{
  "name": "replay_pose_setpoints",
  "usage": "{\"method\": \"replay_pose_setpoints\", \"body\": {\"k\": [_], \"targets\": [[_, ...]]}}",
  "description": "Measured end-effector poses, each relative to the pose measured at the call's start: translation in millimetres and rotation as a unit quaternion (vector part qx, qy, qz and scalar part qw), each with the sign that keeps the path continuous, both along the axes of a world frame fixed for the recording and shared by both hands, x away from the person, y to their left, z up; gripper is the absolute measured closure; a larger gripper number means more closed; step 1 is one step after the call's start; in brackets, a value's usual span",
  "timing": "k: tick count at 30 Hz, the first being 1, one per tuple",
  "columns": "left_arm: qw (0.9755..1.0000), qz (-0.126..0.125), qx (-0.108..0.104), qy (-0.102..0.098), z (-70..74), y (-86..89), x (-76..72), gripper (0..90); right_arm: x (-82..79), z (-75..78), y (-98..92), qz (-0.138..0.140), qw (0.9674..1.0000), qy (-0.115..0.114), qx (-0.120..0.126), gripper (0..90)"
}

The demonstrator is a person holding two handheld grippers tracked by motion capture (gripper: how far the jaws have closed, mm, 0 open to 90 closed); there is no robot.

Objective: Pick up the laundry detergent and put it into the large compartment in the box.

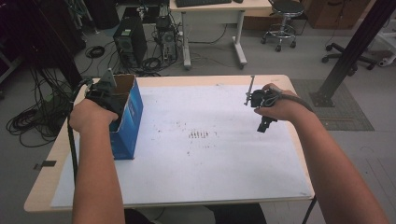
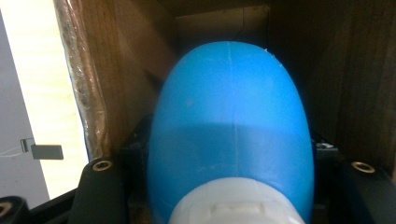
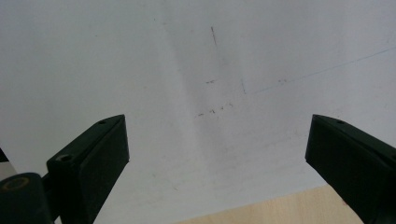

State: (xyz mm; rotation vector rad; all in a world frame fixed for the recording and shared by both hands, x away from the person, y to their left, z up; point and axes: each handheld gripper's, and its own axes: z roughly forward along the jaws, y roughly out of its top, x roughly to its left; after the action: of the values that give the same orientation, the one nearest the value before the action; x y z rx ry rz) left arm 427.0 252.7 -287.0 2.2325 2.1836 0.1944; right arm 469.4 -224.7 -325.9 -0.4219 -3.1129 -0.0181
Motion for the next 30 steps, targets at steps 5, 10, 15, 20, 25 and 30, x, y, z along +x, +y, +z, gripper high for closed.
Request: {"method": "replay_pose_setpoints", "body": {"k": [5, 10, 15, 20, 25, 30], "targets": [[1.0000, 0.001, 0.001, -0.006, -0.8, 0.0, -0.4, 38.0, 0.6, -0.3, 1.8, 0.003, 1.0000, 0.000, 0.001, 6.1], [1.0000, 0.001, 0.002, -0.005, -1.0, -0.1, -0.1, 37.9, 0.5, -0.1, 1.4, 0.002, 1.0000, -0.001, 0.001, 6.1], [1.0000, 0.000, 0.002, -0.005, -1.1, -0.3, 0.4, 37.7, 0.6, 0.6, 0.0, 0.001, 1.0000, -0.001, 0.002, 6.1], [0.9999, -0.006, 0.004, -0.007, -0.9, -1.0, -0.2, 37.4, 0.6, 0.6, -1.3, -0.001, 1.0000, -0.001, 0.001, 6.1], [1.0000, -0.003, -0.001, -0.009, 2.0, -0.2, -1.5, 36.4, 0.6, 0.9, -1.7, 0.000, 1.0000, -0.002, 0.002, 6.1], [0.9999, -0.001, -0.005, -0.009, 4.0, -0.2, -2.2, 33.5, 0.0, 1.0, -1.2, 0.001, 1.0000, -0.003, 0.001, 6.1]]}}
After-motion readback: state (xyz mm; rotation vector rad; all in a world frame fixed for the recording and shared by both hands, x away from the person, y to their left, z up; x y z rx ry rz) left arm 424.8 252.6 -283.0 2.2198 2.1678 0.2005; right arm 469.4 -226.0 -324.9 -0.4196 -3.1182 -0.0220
